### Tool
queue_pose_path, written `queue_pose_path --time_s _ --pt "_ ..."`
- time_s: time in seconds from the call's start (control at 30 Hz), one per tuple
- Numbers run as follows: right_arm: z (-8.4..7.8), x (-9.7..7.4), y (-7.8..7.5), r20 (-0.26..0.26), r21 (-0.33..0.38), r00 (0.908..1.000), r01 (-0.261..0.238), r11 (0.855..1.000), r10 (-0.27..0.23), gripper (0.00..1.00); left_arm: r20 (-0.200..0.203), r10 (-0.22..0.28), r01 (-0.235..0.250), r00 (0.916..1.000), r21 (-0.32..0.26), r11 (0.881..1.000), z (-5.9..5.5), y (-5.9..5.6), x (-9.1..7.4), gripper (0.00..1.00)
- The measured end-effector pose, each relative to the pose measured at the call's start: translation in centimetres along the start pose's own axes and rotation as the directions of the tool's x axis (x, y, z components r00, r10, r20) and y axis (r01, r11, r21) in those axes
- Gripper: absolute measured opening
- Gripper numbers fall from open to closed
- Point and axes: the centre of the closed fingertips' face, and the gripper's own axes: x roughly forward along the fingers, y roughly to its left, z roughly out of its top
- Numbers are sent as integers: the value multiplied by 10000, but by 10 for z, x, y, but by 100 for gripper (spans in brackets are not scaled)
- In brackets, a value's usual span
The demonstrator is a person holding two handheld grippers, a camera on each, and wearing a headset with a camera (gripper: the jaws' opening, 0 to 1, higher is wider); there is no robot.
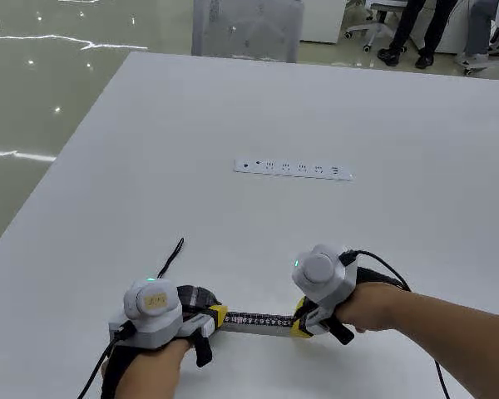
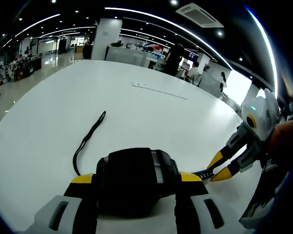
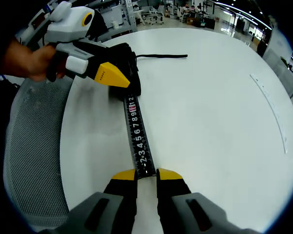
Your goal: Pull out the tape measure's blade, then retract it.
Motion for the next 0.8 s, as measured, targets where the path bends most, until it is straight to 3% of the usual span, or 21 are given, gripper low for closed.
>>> queue_pose_path --time_s 0.1,0.13,0.27,0.8 --pt "0 0 0 8 10 10000 -1 10000 1 13 0 2 -2 10000 -5 10000 0 0 0 60" --pt "14 4 3 222 64 9997 -67 10000 66 13 -24 -20 19 10000 -131 9999 0 1 0 60" --pt "22 8 5 315 -6 9995 -81 10000 81 13 -27 -39 39 10000 -168 9999 0 1 0 60" --pt "43 18 8 616 -33 9981 -91 10000 92 13 23 -56 57 10000 -239 9997 1 1 -1 60"
